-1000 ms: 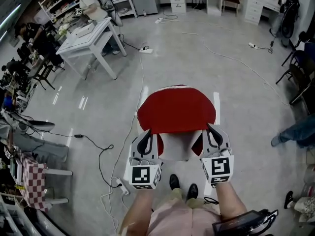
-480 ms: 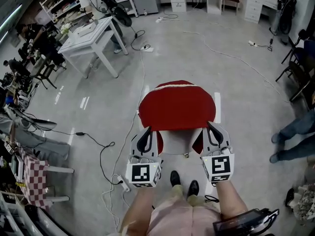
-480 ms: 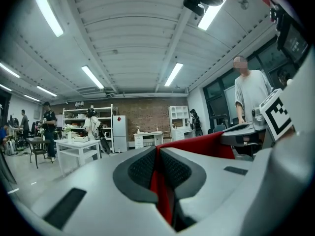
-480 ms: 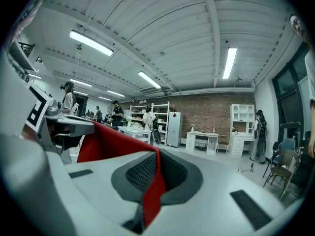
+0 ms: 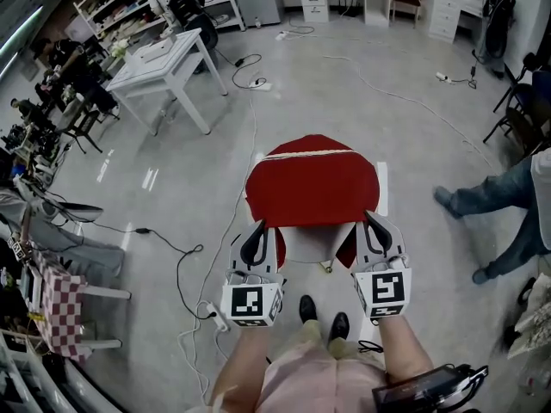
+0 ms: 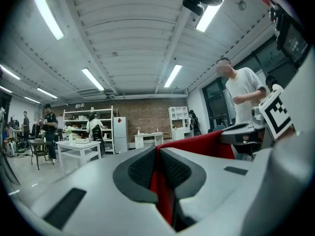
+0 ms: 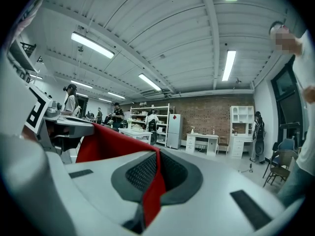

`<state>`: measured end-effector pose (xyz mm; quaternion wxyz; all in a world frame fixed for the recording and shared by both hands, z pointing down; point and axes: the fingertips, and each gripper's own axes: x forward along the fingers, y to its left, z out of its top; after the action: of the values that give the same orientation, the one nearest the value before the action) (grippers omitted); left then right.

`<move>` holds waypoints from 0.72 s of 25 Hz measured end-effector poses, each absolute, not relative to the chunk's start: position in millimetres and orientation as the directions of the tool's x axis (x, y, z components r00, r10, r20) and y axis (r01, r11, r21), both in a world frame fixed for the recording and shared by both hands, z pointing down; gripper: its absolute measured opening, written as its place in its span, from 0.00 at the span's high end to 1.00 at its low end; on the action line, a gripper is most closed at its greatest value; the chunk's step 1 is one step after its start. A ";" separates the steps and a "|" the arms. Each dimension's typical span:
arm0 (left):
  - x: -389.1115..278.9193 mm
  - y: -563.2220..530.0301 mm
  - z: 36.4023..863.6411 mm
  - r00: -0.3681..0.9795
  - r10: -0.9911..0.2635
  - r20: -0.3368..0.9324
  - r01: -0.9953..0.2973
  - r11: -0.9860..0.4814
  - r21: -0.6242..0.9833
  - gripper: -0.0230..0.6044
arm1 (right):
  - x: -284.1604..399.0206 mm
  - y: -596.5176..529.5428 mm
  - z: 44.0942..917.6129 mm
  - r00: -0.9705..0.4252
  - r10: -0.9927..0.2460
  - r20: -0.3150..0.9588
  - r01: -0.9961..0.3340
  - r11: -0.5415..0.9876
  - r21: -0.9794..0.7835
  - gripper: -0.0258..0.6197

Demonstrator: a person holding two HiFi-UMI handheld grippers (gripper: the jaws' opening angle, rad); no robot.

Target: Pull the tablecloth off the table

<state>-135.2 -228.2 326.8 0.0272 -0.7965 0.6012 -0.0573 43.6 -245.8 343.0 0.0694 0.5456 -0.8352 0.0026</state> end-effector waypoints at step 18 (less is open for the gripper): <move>-135.5 -201.7 303.7 0.260 -0.965 0.018 -0.955 -0.260 -0.140 0.90 | 44.4 -221.1 322.4 -0.405 -0.912 0.072 -0.907 0.410 0.091 0.92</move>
<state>-135.5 -201.7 303.7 0.0504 -0.7923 0.6060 -0.0498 44.4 -221.1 322.4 0.0552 0.5428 -0.8379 -0.0186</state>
